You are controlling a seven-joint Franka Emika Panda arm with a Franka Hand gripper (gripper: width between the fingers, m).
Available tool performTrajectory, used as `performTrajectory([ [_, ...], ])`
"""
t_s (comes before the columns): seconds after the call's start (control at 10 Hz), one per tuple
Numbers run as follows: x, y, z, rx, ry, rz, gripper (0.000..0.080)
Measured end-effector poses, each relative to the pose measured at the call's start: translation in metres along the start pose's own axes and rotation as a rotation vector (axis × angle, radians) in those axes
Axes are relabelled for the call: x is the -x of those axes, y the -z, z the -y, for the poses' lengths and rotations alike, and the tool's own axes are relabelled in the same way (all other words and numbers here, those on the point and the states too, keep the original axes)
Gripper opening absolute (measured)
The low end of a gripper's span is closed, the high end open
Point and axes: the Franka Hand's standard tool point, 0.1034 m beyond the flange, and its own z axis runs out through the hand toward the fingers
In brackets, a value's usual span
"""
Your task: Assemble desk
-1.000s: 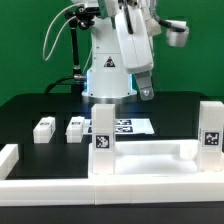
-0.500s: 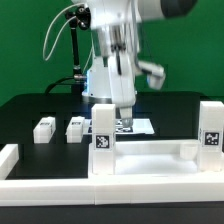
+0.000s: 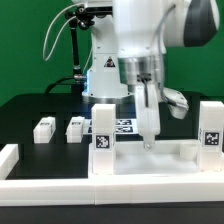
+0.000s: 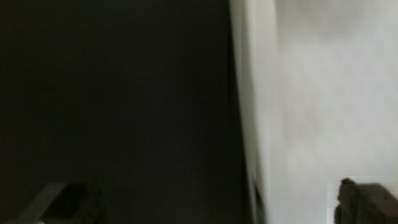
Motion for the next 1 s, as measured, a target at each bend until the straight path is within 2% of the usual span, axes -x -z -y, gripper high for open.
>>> performTrajectory([
  [0.1,0.0007,-0.0023,0.0017,0.017,-0.001,0.006,0.0649],
  [0.3,0.0006,-0.0025,0.0015,0.014,0.000,0.005,0.0646],
  [0.5,0.0004,-0.0027,0.0015,0.015,0.000,0.004,0.0286],
  [0.6,0.0004,-0.0027,0.0015,0.015,0.000,0.004,0.0286],
  [0.7,0.0004,-0.0028,0.0015,0.015,0.000,0.004,0.0111],
  [1.0,0.0006,-0.0021,0.0031,0.007,0.008,0.003,0.0067],
])
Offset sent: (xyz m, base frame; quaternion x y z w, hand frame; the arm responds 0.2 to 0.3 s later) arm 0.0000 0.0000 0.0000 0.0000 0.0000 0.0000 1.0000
